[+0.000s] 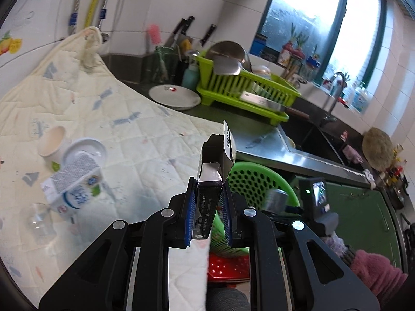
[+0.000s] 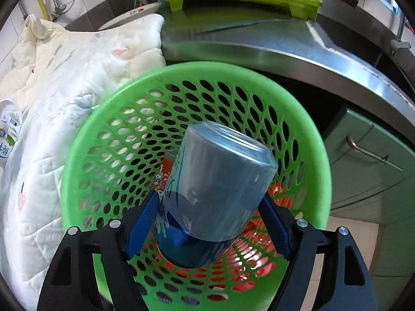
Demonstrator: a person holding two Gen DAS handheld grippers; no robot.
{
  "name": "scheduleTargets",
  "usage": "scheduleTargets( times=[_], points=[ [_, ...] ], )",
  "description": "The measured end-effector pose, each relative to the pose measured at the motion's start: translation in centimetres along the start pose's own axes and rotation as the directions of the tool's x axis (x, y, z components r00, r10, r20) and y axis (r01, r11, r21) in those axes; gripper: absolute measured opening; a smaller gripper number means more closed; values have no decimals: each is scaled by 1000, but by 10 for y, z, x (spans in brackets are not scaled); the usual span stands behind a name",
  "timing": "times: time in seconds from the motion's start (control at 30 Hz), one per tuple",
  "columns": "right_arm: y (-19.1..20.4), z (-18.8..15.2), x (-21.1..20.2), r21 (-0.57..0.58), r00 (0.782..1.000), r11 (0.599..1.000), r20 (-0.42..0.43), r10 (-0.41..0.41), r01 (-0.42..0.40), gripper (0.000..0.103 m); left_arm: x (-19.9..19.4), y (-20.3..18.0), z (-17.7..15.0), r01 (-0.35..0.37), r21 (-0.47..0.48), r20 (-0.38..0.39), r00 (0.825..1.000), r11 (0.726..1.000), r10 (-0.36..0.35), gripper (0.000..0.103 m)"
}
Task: Collect trash
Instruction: 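Open the right tool to drop the blue can into the basket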
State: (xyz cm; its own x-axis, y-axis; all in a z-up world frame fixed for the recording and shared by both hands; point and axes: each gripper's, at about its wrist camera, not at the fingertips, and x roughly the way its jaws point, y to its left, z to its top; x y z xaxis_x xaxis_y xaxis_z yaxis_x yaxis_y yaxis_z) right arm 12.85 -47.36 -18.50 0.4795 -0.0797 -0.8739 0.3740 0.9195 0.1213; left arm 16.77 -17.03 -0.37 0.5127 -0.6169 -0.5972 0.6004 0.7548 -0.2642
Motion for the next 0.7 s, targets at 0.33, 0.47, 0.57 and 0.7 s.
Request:
scheduleTargets(
  times=[0.33, 0.47, 0.57, 0.7],
  points=[
    [-6, 12, 5, 15, 1000, 1000, 18, 10, -10, 79, 37, -32, -5, 73, 17, -69, 995, 997, -71, 18],
    [-9, 10, -14, 8, 998, 1000, 57, 9, -10, 79, 56, -49, -9, 109, 30, -99, 989, 994, -106, 18],
    [-8, 5, -34, -6, 995, 1000, 95, 17, -17, 79, 72, -59, -13, 125, 34, -130, 984, 992, -120, 18],
    [-13, -1, -62, -15, 988, 1000, 152, 27, -25, 79, 96, -68, -18, 136, 25, -172, 976, 990, -130, 18]
  ],
)
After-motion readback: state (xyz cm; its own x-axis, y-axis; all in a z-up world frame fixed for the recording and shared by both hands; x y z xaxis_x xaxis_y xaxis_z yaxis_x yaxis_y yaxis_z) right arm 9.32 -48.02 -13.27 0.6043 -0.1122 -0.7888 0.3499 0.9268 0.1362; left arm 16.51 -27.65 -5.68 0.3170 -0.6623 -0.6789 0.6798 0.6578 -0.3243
